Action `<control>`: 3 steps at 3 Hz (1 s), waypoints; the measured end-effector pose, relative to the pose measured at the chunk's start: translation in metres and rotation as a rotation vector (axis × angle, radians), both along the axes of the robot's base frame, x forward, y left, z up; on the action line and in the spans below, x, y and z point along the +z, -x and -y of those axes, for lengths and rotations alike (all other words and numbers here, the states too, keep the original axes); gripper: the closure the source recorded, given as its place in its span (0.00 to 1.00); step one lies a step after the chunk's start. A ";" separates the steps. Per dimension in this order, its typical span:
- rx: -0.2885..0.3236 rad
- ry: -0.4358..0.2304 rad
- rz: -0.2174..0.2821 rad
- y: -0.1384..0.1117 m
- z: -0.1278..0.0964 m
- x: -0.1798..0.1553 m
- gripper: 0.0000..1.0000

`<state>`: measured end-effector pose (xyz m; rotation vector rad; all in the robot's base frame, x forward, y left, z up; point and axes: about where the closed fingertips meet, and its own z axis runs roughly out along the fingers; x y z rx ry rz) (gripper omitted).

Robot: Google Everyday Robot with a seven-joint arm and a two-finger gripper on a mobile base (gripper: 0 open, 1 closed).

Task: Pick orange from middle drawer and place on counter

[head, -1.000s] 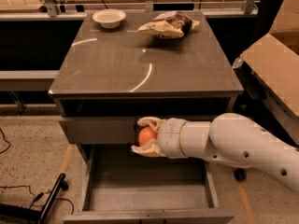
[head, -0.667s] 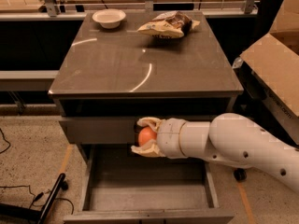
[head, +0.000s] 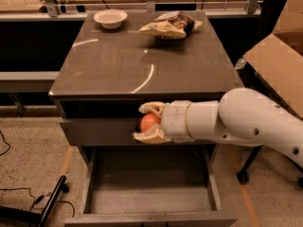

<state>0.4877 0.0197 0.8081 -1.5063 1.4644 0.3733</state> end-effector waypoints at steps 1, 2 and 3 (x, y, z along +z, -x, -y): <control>0.017 0.037 0.019 -0.014 0.005 0.047 1.00; 0.039 0.073 0.038 -0.037 0.011 0.090 1.00; 0.081 0.096 0.062 -0.074 0.012 0.127 1.00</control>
Offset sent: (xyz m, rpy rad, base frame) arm 0.0782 -0.0228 0.1571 -0.1115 -0.0770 0.0705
